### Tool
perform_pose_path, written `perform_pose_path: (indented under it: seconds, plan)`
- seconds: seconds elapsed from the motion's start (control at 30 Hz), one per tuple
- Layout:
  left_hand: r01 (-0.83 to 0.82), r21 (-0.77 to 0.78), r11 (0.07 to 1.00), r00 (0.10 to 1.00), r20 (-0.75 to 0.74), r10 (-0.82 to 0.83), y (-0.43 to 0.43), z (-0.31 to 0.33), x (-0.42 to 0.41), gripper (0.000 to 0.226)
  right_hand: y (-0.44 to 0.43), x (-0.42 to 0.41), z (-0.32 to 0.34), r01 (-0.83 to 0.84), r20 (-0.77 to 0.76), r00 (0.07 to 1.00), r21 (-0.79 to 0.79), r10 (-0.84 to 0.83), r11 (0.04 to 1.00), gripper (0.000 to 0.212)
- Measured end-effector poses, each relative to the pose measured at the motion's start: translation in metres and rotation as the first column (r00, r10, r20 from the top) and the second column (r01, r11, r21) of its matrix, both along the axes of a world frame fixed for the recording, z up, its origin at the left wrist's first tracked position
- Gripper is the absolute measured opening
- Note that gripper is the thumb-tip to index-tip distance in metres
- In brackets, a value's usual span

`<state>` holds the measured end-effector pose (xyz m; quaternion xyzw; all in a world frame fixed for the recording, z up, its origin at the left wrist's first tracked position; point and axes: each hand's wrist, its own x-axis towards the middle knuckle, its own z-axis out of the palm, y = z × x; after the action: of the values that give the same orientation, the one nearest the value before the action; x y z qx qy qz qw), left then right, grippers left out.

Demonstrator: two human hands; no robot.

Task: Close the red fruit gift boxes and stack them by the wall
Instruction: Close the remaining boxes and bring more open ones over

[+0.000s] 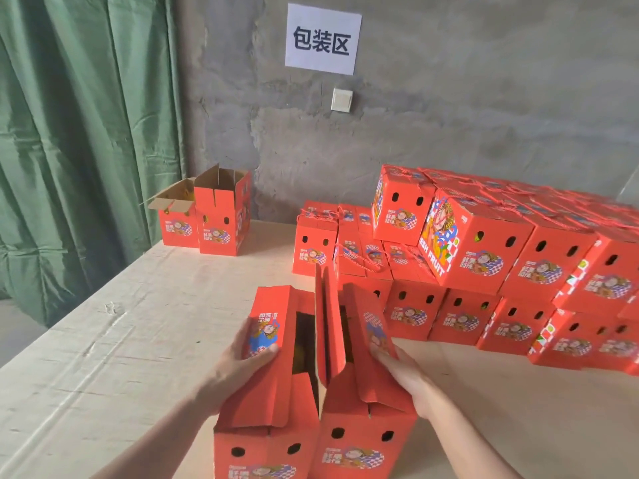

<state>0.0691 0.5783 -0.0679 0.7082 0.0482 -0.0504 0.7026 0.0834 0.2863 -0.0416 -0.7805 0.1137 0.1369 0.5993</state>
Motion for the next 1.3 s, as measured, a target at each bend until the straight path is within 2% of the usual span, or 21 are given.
perform_pose_path:
  seconds: [0.17,0.27,0.3,0.33,0.37,0.4,0.43,0.5,0.53,0.6,0.67,0.77,0.83,0.9,0.97,1.07,1.17,1.23,1.3]
  plan:
    - [0.062,-0.002,0.998,0.998,0.018,-0.062,-0.034,0.002,0.0,0.088,-0.032,-0.008,0.006,0.039,0.025,0.999,-0.107,-0.036,0.993,0.036]
    - [0.031,0.082,0.996,0.998,0.048,-0.035,-0.058,0.003,0.009,0.077,-0.043,-0.002,0.022,0.012,0.05,0.999,-0.35,0.006,0.937,0.038]
    - [-0.011,0.197,0.98,0.997,0.077,-0.004,-0.062,0.003,0.012,0.072,-0.04,0.002,0.033,0.004,0.081,0.996,-0.431,0.035,0.902,0.042]
    - [-0.063,0.399,0.915,0.992,0.123,0.015,-0.064,0.004,0.016,0.068,-0.031,0.007,0.046,0.013,0.133,0.989,-0.491,0.06,0.871,0.045]
    - [-0.135,0.605,0.785,0.981,0.195,0.019,-0.064,0.004,0.017,0.065,-0.019,0.012,0.061,0.032,0.205,0.975,-0.528,0.09,0.849,0.044]
    - [-0.218,0.715,0.665,0.955,0.296,-0.005,-0.062,0.005,0.016,0.06,-0.003,0.018,0.075,0.055,0.298,0.945,-0.551,0.134,0.833,0.039]
    - [-0.277,0.724,0.631,0.919,0.391,-0.045,-0.058,0.006,0.016,0.053,0.014,0.024,0.088,0.079,0.404,0.895,-0.565,0.191,0.821,0.032]
    - [-0.285,0.665,0.69,0.862,0.493,-0.12,-0.044,0.014,0.018,0.038,0.057,0.034,0.108,0.091,0.554,0.758,-0.612,0.344,0.786,0.024]
    - [-0.291,0.646,0.706,0.846,0.519,-0.126,-0.033,0.02,0.022,0.034,0.081,0.038,0.116,0.057,0.563,0.694,-0.664,0.449,0.745,0.022]
    - [-0.311,0.673,0.671,0.84,0.525,-0.136,0.0,0.034,0.039,0.033,0.132,0.052,0.124,-0.056,0.455,0.587,-0.802,0.669,0.595,0.025]
    - [-0.3,0.738,0.604,0.871,0.47,-0.142,0.041,0.048,0.062,0.037,0.184,0.073,0.124,-0.158,0.249,0.505,-0.914,0.826,0.372,0.031]
    - [-0.189,0.858,0.477,0.951,0.281,-0.128,0.113,0.065,0.105,0.04,0.26,0.113,0.115,-0.218,-0.026,0.419,-0.973,0.908,0.072,0.038]
    - [-0.071,0.93,0.361,0.982,0.129,-0.14,0.168,0.072,0.136,0.042,0.306,0.149,0.107,-0.238,-0.135,0.404,-0.971,0.905,-0.039,0.037]
    - [-0.016,0.965,0.262,0.992,0.048,-0.115,0.225,0.076,0.171,0.046,0.347,0.191,0.099,-0.25,-0.191,0.407,-0.964,0.893,-0.092,0.035]
    - [-0.039,0.97,0.239,0.997,0.053,-0.053,0.278,0.076,0.21,0.048,0.384,0.235,0.091,-0.256,-0.19,0.442,-0.963,0.876,-0.079,0.034]
    - [-0.086,0.961,0.262,0.996,0.083,0.023,0.334,0.057,0.268,0.047,0.425,0.296,0.06,-0.251,-0.11,0.543,-0.967,0.833,0.036,0.036]
    - [-0.048,0.955,0.293,0.999,0.041,0.031,0.365,0.006,0.31,0.049,0.443,0.351,0.008,-0.29,-0.085,0.635,-0.947,0.768,0.136,0.043]
    - [0.039,0.969,0.244,0.999,-0.037,-0.016,0.378,-0.035,0.334,0.055,0.446,0.394,-0.019,-0.291,-0.091,0.696,-0.942,0.713,0.164,0.049]
    - [0.089,0.979,0.185,0.995,-0.082,-0.049,0.39,-0.062,0.362,0.059,0.451,0.439,-0.035,-0.251,-0.028,0.759,-0.934,0.651,0.253,0.045]
